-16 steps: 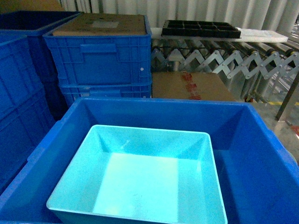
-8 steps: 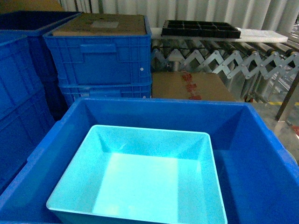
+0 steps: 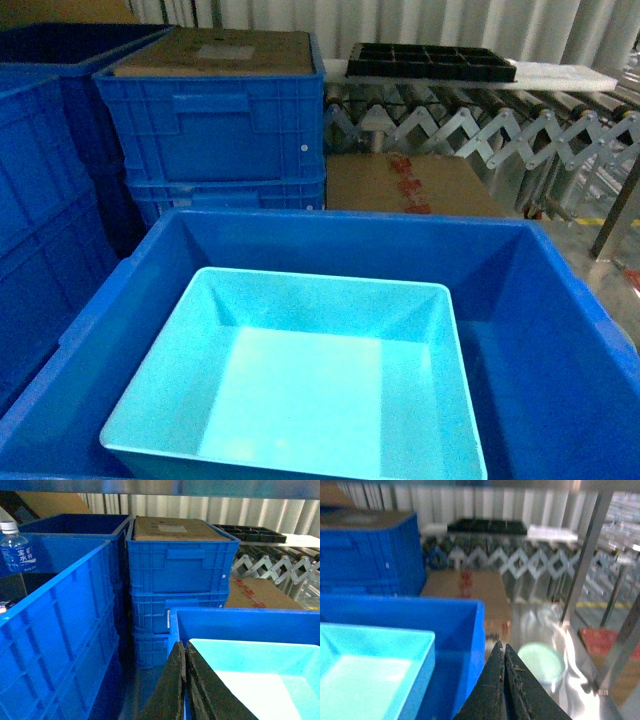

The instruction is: Stack blue boxes stably on right

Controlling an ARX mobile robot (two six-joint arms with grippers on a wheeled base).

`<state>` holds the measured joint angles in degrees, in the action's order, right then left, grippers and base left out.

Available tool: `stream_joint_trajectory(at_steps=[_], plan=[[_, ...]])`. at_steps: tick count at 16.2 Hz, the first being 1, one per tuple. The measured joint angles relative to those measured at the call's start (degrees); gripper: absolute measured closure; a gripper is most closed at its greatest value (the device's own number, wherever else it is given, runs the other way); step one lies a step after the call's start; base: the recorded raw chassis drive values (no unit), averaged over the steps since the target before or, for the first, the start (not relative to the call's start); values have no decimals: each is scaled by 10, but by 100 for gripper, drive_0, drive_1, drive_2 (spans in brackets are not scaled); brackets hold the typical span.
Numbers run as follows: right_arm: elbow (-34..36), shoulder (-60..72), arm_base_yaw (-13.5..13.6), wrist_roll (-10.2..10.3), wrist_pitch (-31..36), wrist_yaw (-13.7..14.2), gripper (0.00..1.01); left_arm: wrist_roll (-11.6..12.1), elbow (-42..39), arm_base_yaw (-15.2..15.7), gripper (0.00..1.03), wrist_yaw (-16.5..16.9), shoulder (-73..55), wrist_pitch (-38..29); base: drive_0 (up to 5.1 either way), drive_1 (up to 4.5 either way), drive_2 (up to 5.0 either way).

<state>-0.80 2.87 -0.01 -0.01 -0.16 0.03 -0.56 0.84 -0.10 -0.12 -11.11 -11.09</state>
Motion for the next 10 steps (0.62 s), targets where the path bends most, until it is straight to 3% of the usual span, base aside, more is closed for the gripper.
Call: stream_joint_trajectory(at_steps=[2,3,10], plan=[[0,-26,0,0,-4,0,99,0,0,0,101,1,27,35,0,0,0],[0,-26,0,0,-2,0,99,0,0,0,101,1,95,118,0,0,0],[0,-26,0,0,-1,0,99,0,0,0,101,0,105,113,0,0,0]])
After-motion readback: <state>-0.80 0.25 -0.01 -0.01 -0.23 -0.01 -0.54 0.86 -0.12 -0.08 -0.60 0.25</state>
